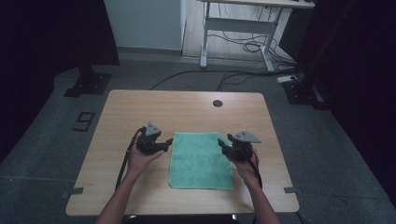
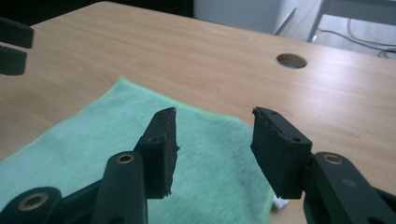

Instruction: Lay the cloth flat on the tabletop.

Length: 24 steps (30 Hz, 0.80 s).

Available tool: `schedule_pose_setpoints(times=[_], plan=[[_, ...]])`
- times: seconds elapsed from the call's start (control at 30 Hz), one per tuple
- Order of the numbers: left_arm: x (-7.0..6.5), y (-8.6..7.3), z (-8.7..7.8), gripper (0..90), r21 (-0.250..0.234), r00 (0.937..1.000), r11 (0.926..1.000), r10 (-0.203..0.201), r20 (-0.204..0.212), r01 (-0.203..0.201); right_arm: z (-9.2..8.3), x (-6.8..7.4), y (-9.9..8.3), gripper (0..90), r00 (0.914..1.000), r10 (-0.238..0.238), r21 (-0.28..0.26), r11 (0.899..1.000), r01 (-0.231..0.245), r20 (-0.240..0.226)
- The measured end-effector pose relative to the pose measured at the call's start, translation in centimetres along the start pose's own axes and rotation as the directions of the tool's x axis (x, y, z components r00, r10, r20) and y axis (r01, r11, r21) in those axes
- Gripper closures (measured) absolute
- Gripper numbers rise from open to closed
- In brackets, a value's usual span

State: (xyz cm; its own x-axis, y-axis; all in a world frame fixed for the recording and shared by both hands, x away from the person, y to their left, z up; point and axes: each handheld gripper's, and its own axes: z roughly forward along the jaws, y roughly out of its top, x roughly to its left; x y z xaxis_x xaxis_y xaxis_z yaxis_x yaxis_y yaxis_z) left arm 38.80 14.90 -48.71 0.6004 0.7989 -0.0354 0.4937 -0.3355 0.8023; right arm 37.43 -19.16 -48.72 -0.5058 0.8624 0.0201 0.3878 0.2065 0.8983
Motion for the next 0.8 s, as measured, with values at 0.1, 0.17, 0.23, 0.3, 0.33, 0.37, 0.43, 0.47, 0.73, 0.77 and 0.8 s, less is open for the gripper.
schedule_pose_setpoints(times=[0.1,0.17,0.23,0.3,0.33,0.37,0.43,0.47,0.73,0.77,0.8], plan=[[-1.4,-0.7,-0.1,39.4,0.001,0.9994,1.0,0.009,0.033,-0.009,-0.3,0.7,-0.7,49.7,1.0,-0.004,0.029,1.0,0.004,-0.009],[-2.2,-0.9,0.3,40.8,0.013,0.9976,0.9999,0.01,0.068,-0.011,-0.3,1.0,-1.3,49.2,1.0,-0.007,0.055,0.998,0.007,-0.007],[-2.9,-1.1,1.2,41.1,0.031,0.9966,0.9993,0.018,0.08,-0.02,0.1,0.9,-1.9,49.2,1.0,0.0,0.078,0.997,-0.001,0.005],[-3.6,-1.3,2.2,42.0,0.053,0.9946,0.9984,0.015,0.102,-0.021,0.9,0.4,-2.9,50.1,0.9997,0.022,0.112,0.993,-0.023,0.014],[-3.9,-1.4,2.7,42.1,0.062,0.9944,0.9978,0.017,0.105,-0.024,1.2,0.2,-3.3,50.7,0.9995,0.027,0.125,0.992,-0.029,0.016],[-4.2,-1.5,3.2,42.3,0.071,0.9939,0.997,0.023,0.108,-0.031,1.6,0.1,-3.7,51.6,0.9994,0.035,0.139,0.99,-0.036,0.007],[-4.5,-1.8,3.9,42.5,0.088,0.9927,0.9956,0.022,0.118,-0.033,2.1,0.1,-4.3,53.3,0.9996,0.025,0.153,0.988,-0.023,-0.015],[-4.6,-1.9,4.3,42.6,0.099,0.993,0.9945,0.024,0.116,-0.035,2.4,0.2,-4.5,53.4,0.9993,0.023,0.164,0.986,-0.018,-0.031],[-5.0,-3.0,5.2,43.7,0.159,0.9941,0.9864,0.024,0.106,-0.041,3.9,1.3,-5.4,49.4,0.9971,0.014,0.222,0.975,0.003,-0.074],[-5.0,-3.2,5.2,43.9,0.159,0.9941,0.9863,0.027,0.105,-0.043,3.9,1.4,-5.4,49.3,0.9972,0.016,0.223,0.975,0.0,-0.073],[-5.0,-3.4,5.1,44.3,0.155,0.9945,0.9868,0.032,0.1,-0.047,3.8,1.6,-5.4,49.2,0.9974,0.011,0.225,0.974,0.006,-0.071]])
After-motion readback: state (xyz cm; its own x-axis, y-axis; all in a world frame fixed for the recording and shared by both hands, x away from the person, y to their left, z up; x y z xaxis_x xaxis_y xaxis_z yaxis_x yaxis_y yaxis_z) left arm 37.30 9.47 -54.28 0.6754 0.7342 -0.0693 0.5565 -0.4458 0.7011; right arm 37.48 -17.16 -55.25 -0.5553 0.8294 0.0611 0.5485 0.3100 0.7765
